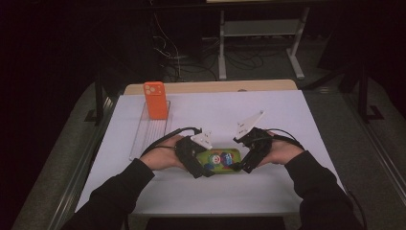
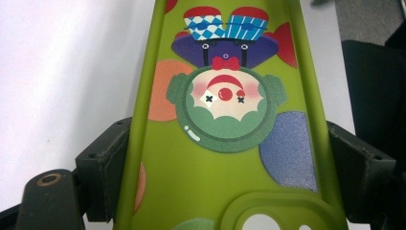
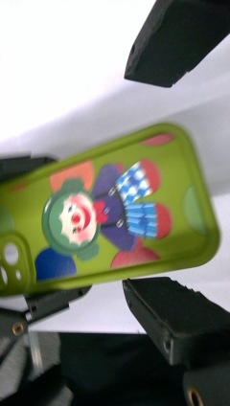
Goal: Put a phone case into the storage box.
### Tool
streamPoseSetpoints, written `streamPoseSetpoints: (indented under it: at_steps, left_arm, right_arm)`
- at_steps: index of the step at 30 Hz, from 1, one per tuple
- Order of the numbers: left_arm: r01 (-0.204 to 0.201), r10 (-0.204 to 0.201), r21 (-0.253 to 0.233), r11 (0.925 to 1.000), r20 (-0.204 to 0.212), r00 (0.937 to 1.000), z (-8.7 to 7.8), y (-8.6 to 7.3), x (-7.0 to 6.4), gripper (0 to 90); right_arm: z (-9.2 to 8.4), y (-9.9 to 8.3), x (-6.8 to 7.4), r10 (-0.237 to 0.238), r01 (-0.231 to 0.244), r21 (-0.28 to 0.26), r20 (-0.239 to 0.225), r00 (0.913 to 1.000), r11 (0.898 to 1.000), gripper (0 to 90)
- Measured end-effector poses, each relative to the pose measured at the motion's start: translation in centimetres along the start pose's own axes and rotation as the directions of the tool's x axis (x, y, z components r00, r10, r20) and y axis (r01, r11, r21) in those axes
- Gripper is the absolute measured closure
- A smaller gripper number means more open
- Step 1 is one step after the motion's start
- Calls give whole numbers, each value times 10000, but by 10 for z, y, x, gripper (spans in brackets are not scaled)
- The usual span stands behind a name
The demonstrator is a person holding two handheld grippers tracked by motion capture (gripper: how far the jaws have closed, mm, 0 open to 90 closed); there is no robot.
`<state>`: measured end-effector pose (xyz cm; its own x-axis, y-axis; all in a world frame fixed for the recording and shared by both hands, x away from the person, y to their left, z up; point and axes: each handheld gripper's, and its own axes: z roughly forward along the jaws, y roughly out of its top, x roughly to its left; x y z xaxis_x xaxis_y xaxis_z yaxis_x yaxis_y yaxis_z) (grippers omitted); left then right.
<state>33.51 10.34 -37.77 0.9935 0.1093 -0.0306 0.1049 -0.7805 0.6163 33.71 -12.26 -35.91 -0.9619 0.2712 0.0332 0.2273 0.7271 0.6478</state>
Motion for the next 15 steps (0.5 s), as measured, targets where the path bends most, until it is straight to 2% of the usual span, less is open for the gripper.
streamPoseSetpoints:
  at_steps: [4, 6, 8, 10, 12, 14, 15]
  left_arm:
    - [530, -535, -150, 9985, -325, 9980, 1, 0, -1, 152]
    - [753, -756, -81, 9971, -697, 9947, 3, 0, -2, 152]
    - [927, -916, 77, 9957, -908, 9916, 4, 0, -2, 152]
    - [1307, -1294, 35, 9914, -1162, 9848, 6, -2, -2, 152]
    - [1354, -1308, 239, 9905, -1410, 9813, 7, -3, 0, 152]
    - [1726, -1702, 13, 9850, -1622, 9720, 10, -5, 1, 152]
    - [1813, -1788, -5, 9834, -1685, 9694, 10, -6, 1, 152]
  right_arm:
    - [-5, -13, -5, 710, -686, -377, 661, 9953, 9969, 22]
    - [-6, -19, -4, 1392, -1342, -528, 1048, 9847, 9895, 33]
    - [-7, -25, -6, 1740, -1657, -730, 1283, 9763, 9835, 30]
    - [-9, -29, -4, 2338, -2209, -1065, 1302, 9635, 9695, 28]
    - [-10, -34, -5, 2509, -2315, -1346, 1521, 9560, 9635, 27]
    - [-10, -39, -5, 2777, -2539, -1505, 1665, 9461, 9554, 25]
    - [-10, -40, -5, 2837, -2592, -1486, 1782, 9422, 9543, 24]
